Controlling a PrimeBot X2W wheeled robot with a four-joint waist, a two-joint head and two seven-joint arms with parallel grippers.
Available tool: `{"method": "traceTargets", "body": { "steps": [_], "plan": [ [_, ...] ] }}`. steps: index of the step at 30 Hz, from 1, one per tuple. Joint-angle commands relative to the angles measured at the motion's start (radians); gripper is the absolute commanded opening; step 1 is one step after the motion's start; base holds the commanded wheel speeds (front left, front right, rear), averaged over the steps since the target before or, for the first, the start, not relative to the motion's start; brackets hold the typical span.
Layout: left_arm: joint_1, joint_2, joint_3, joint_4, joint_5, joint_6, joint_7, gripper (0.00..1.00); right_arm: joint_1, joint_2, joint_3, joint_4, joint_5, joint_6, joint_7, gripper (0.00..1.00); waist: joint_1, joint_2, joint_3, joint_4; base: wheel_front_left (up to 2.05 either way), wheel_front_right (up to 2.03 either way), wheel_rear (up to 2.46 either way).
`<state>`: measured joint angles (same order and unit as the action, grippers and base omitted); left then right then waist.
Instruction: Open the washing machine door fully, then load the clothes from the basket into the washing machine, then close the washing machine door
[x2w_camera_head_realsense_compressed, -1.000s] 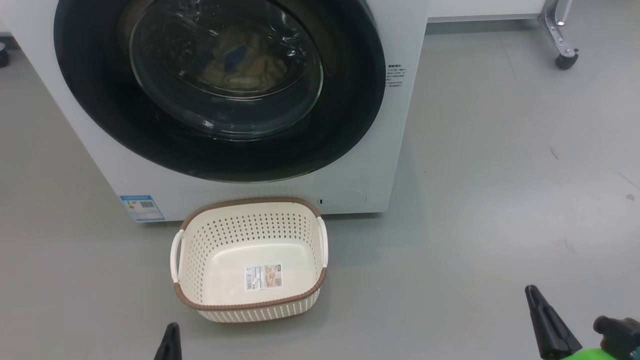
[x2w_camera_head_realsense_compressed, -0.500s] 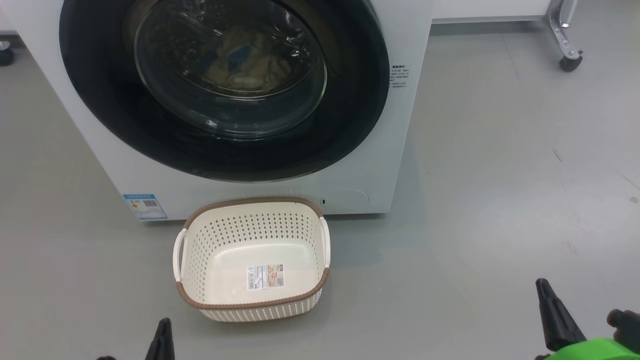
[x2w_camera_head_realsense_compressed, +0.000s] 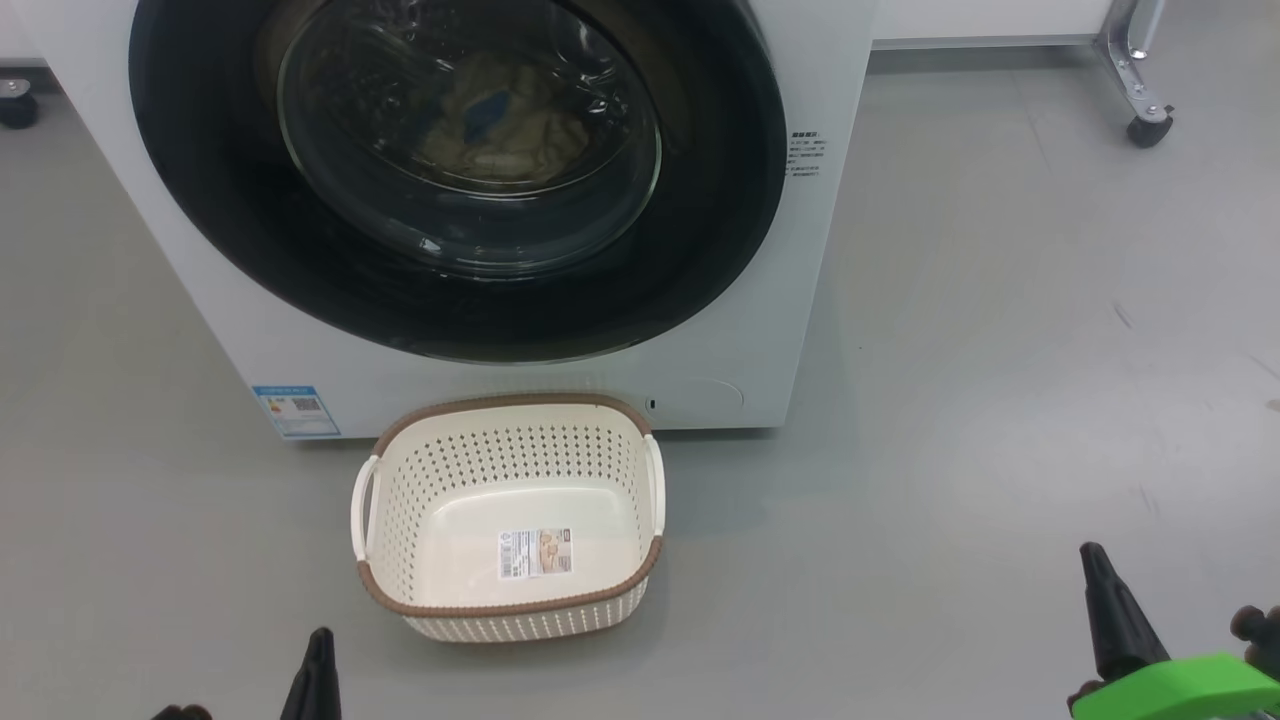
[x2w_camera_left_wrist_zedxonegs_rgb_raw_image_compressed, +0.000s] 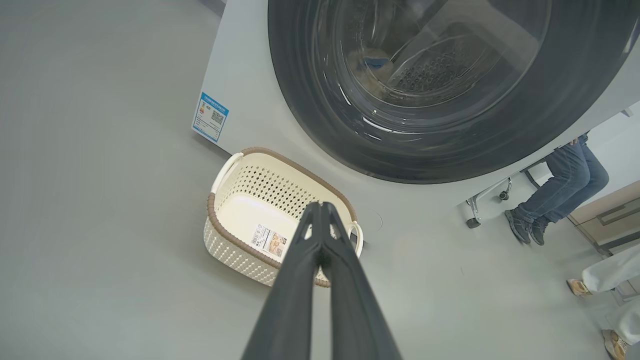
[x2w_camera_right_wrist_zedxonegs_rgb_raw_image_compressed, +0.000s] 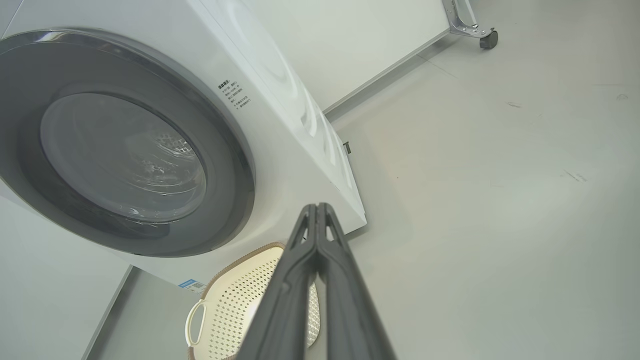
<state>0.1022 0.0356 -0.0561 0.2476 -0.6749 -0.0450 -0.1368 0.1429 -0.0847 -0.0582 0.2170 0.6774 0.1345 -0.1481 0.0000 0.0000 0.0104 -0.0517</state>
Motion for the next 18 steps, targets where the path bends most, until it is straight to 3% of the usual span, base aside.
{"method": "traceTargets", "body": {
  "steps": [1, 18],
  "plan": [
    [-0.046, 0.010, 0.025, -0.026, -0.021, -0.011, 0.003, 0.00, -0.053, -0.010, -0.004, -0.027, 0.023, -0.001, 0.004, 0.00, 0.0000, 0.0000, 0.000, 0.000, 0.00, 0.00, 0.00],
    [-0.081, 0.013, 0.054, -0.021, -0.222, -0.027, 0.055, 0.00, -0.096, -0.004, -0.010, -0.015, 0.226, -0.002, 0.056, 0.00, 0.0000, 0.0000, -0.002, 0.012, 0.00, 0.00, 0.00]
  ]
}}
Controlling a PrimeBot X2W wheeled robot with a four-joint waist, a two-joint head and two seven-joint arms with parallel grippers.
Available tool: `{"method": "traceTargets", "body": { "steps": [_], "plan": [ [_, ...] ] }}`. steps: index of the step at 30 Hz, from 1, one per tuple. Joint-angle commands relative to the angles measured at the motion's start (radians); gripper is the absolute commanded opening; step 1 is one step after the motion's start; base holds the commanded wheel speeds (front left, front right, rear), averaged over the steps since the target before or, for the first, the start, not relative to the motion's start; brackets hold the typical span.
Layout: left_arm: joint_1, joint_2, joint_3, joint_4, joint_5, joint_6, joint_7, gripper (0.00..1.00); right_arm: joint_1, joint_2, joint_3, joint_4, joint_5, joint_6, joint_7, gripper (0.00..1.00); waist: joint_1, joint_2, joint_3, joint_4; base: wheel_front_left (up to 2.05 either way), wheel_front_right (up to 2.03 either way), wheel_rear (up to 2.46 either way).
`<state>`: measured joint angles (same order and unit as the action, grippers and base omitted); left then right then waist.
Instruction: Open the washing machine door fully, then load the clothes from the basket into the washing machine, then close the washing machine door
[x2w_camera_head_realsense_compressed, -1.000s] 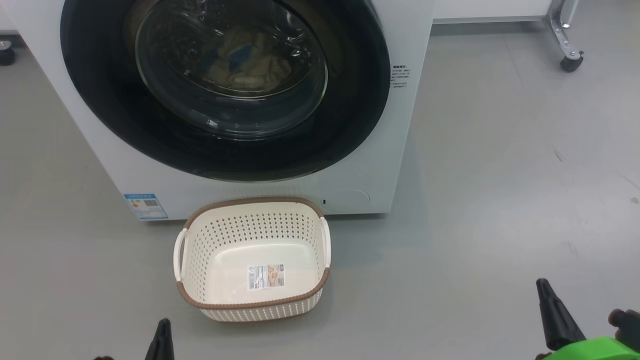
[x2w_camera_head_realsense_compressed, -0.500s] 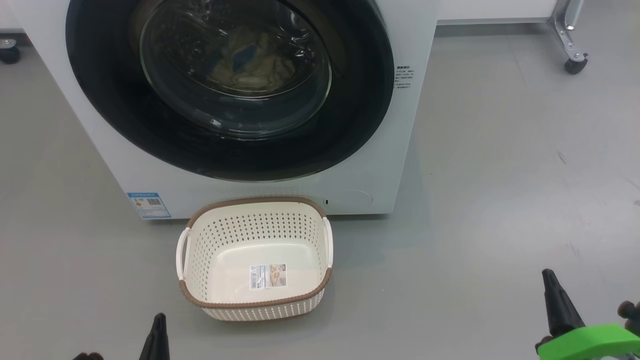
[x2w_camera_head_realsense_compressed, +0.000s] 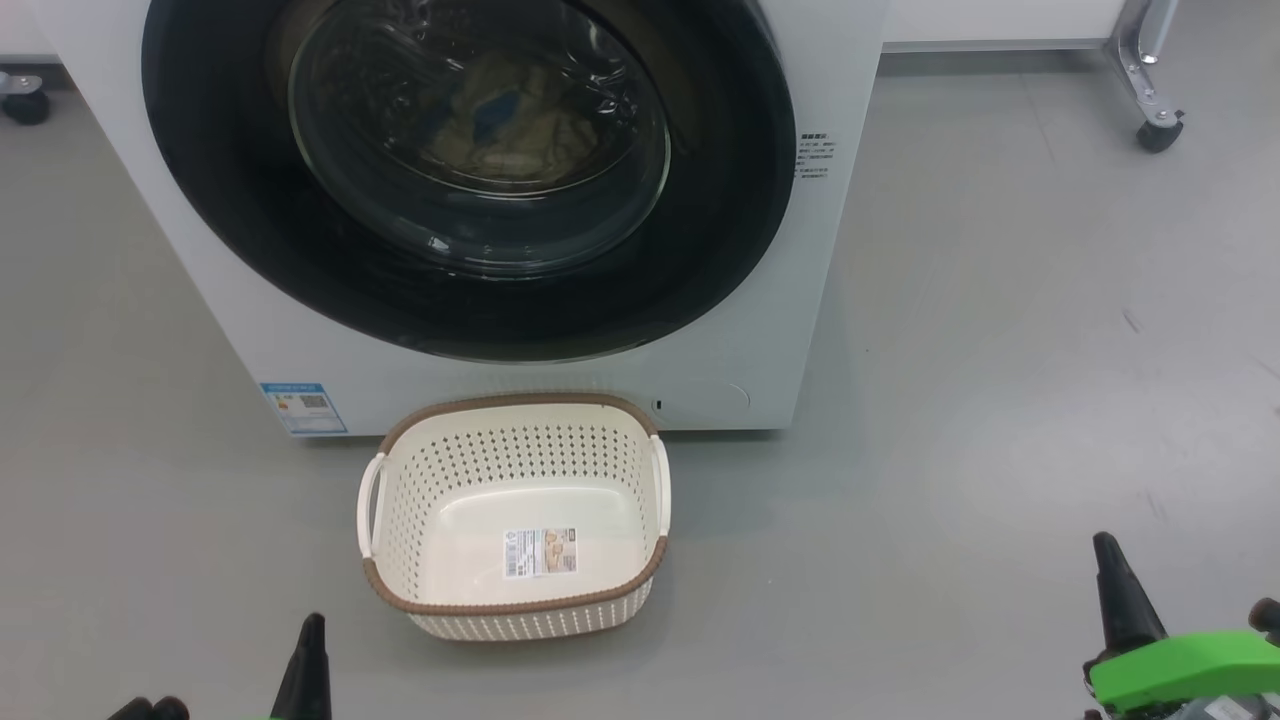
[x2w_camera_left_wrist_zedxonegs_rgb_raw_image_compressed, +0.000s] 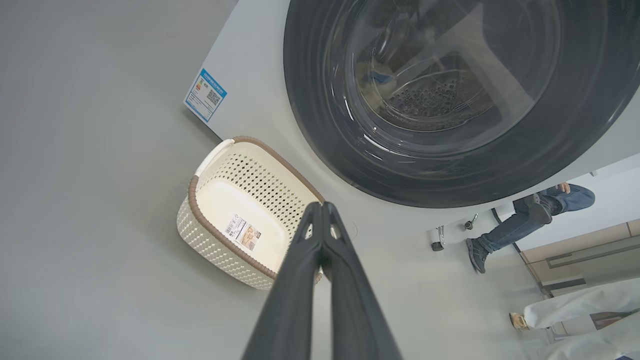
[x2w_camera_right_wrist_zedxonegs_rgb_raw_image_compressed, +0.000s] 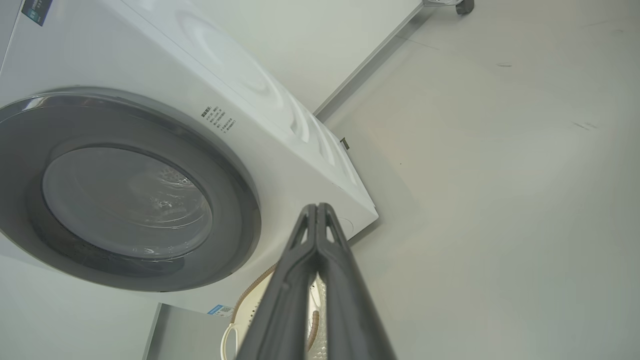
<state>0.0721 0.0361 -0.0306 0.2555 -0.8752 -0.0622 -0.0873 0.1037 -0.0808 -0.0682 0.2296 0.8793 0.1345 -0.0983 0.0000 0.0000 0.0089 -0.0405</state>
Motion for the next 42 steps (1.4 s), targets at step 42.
{"method": "traceTargets", "body": {
  "steps": [42],
  "plan": [
    [-0.133, 0.017, 0.098, -0.017, -0.478, -0.047, 0.126, 0.00, -0.154, 0.009, -0.018, -0.001, 0.482, -0.003, 0.128, 0.00, 0.0000, 0.0000, -0.004, 0.026, 0.00, 0.00, 0.00]
  ]
}}
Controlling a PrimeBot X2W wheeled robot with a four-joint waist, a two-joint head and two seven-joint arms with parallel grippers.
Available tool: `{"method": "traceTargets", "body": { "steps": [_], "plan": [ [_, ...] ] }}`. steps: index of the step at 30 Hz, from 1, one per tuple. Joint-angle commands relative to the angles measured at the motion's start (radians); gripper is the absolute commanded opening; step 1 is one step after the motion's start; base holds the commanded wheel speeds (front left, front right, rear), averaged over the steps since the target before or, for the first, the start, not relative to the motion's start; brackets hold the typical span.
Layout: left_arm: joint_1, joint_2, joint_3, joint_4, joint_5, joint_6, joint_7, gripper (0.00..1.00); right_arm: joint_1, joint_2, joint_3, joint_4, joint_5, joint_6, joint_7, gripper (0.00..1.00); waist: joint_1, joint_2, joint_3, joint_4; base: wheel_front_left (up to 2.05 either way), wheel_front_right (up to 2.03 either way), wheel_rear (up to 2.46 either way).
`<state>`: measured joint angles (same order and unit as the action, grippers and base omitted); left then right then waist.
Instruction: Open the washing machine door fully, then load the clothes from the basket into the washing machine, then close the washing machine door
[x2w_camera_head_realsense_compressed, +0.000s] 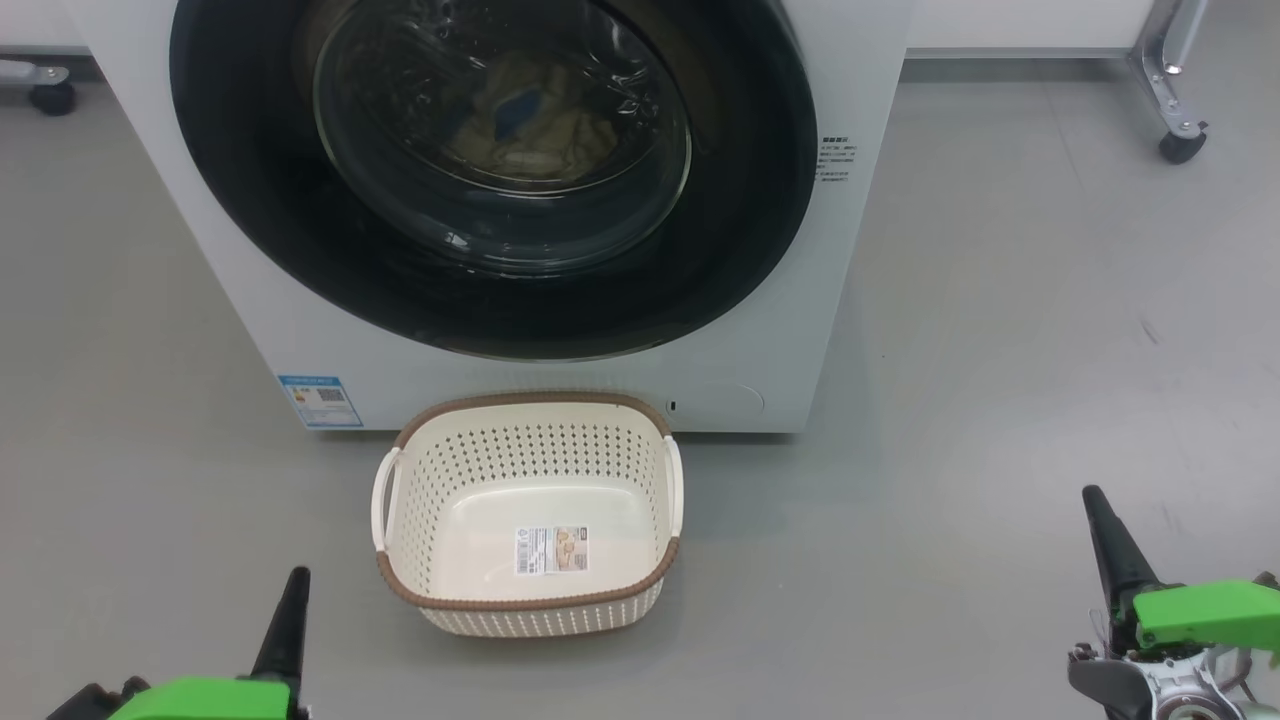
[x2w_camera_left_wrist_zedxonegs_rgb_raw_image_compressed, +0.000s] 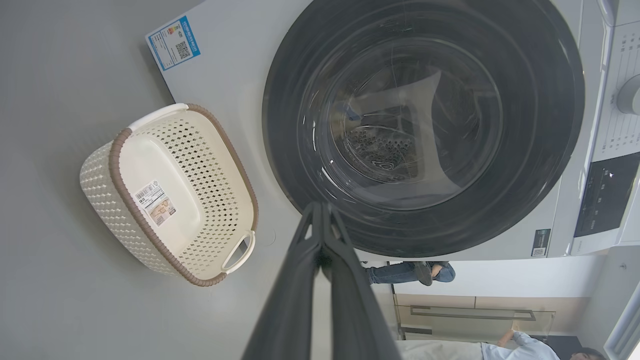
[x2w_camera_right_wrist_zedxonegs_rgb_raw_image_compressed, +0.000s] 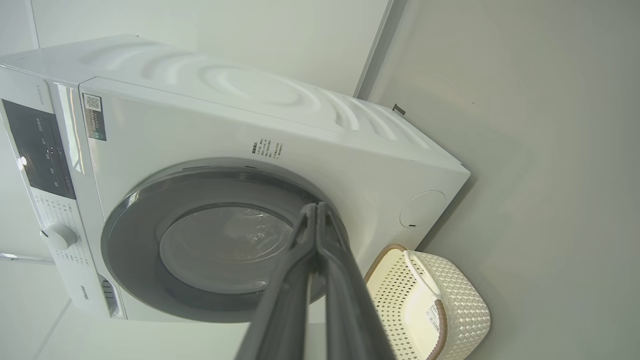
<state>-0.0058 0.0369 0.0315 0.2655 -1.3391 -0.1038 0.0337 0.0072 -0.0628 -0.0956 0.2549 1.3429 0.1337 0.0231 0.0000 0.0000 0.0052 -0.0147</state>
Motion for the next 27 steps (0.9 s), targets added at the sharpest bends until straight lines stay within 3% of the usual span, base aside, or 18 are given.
{"method": "traceTargets", "body": {
  "steps": [1, 23, 27],
  "plan": [
    [-0.057, 0.016, 0.038, -0.027, -0.025, -0.006, 0.008, 0.00, -0.060, -0.009, 0.008, -0.026, 0.029, -0.002, 0.010, 0.00, 0.0000, 0.0000, 0.000, 0.001, 0.00, 0.00, 0.00],
    [-0.101, 0.018, 0.076, -0.020, -0.269, -0.026, 0.074, 0.00, -0.113, 0.001, -0.003, -0.011, 0.273, -0.003, 0.077, 0.00, 0.0000, 0.0000, -0.002, 0.014, 0.00, 0.00, 0.00],
    [-0.102, 0.018, 0.077, -0.020, -0.274, -0.027, 0.075, 0.00, -0.114, 0.002, -0.004, -0.011, 0.277, -0.003, 0.079, 0.00, 0.0000, 0.0000, -0.002, 0.015, 0.00, 0.00, 0.00]
  ]
}}
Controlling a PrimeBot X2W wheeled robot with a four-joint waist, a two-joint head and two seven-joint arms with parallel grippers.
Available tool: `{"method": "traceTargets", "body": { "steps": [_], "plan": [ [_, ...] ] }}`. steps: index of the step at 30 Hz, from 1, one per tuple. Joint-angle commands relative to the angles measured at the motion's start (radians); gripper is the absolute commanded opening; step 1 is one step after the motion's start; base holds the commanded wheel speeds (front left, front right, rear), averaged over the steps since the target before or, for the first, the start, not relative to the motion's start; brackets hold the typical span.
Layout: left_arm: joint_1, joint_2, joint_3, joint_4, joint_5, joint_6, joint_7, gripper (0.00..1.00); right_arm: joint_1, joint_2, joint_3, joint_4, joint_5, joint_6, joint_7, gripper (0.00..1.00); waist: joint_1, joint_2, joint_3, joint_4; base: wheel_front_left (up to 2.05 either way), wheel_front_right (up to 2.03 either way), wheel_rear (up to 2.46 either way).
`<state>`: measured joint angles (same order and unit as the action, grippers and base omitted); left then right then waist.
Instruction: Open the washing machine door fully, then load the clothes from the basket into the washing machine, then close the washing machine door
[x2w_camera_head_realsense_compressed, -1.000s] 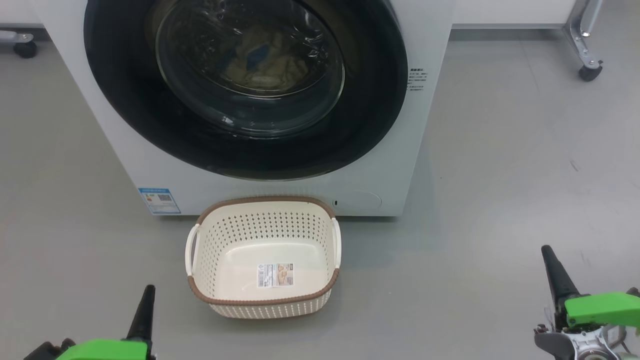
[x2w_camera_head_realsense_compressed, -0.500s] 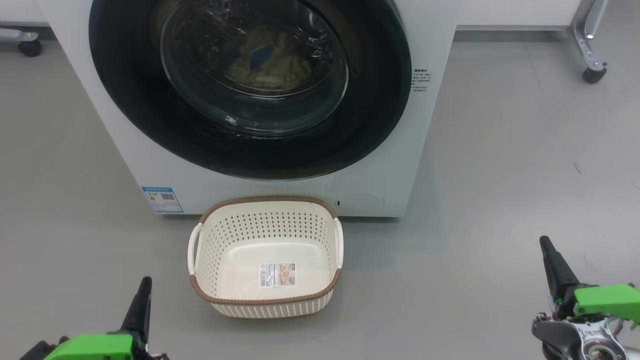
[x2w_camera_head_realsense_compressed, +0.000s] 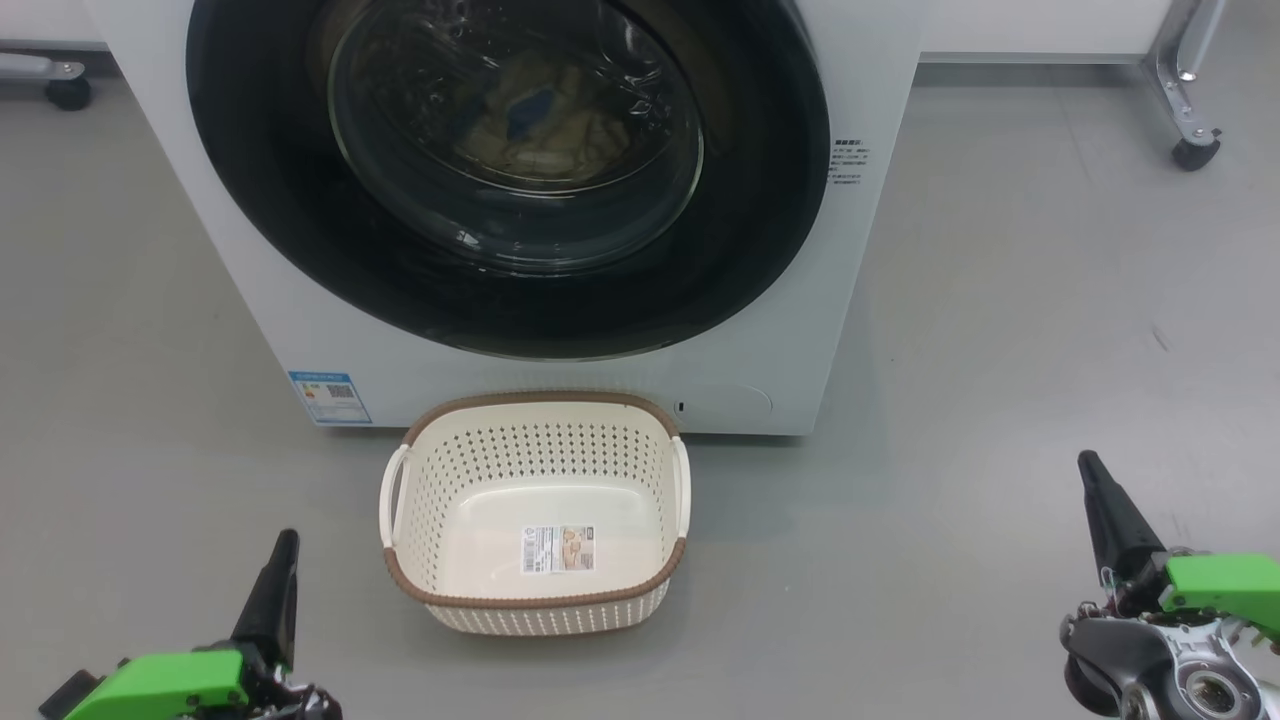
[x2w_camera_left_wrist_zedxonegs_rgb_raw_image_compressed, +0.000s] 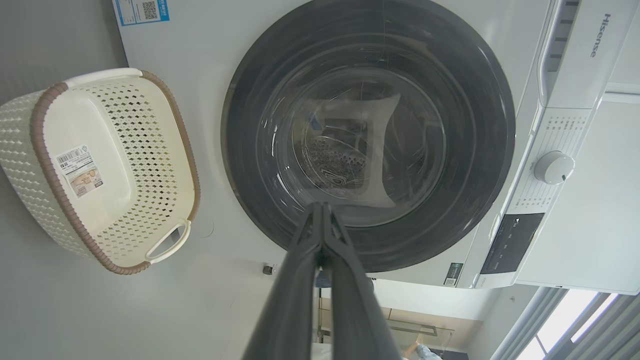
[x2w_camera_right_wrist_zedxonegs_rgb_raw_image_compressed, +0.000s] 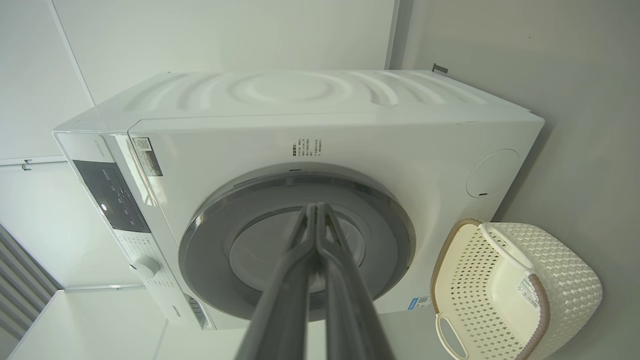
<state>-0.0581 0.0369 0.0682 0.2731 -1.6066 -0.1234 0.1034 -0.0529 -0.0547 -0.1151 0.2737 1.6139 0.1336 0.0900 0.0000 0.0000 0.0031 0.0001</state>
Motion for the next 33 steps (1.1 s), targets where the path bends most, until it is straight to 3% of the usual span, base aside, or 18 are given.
{"method": "traceTargets", "body": {
  "steps": [1, 33],
  "plan": [
    [-0.050, 0.018, 0.040, -0.028, -0.006, -0.007, 0.005, 0.00, -0.054, -0.006, 0.015, -0.030, 0.006, -0.003, 0.012, 0.00, 0.0000, 0.0000, 0.000, 0.000, 0.00, 0.00, 0.00],
    [-0.050, 0.016, 0.043, -0.028, -0.004, -0.007, 0.008, 0.00, -0.054, -0.002, 0.010, -0.029, 0.001, -0.003, 0.017, 0.00, 0.0000, 0.0000, 0.000, 0.000, 0.00, 0.00, 0.00]
  ]
}}
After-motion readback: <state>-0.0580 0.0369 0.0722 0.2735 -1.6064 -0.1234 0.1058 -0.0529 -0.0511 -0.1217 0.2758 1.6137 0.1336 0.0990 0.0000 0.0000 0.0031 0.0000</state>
